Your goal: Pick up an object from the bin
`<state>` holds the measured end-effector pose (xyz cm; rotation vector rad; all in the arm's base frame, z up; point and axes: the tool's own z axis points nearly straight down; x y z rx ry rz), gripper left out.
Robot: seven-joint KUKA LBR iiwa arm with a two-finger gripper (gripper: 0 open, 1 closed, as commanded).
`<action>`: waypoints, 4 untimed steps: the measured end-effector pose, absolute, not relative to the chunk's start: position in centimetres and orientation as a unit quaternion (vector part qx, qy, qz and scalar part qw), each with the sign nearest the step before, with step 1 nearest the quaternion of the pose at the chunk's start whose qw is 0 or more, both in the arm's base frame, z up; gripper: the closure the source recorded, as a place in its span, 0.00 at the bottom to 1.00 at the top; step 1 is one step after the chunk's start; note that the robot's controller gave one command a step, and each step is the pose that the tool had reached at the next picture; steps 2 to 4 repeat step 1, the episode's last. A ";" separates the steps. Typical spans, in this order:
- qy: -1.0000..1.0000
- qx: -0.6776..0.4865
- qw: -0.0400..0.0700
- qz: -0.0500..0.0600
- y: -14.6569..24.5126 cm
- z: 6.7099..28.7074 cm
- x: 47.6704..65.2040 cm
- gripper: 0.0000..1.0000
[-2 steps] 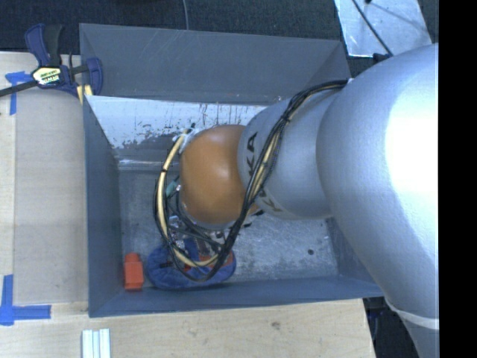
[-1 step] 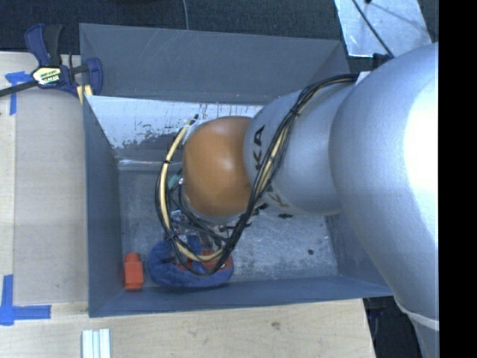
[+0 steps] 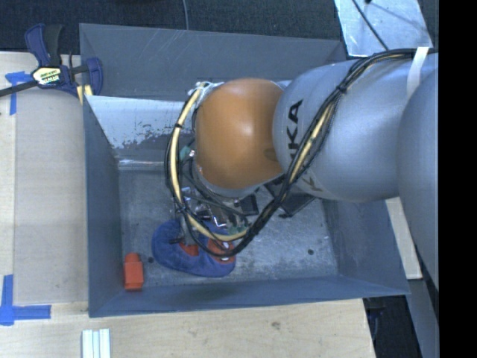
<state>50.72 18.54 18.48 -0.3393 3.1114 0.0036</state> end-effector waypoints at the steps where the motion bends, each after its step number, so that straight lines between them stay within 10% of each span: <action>1: 0.994 -0.112 0.006 0.001 18.7 29.9 51.1 1.00; 4: 0.994 -0.112 0.006 0.001 18.7 29.9 51.1 1.00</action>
Offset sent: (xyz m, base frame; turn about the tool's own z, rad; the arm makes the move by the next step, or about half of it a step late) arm 0.0019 0.0009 0.1095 -0.0077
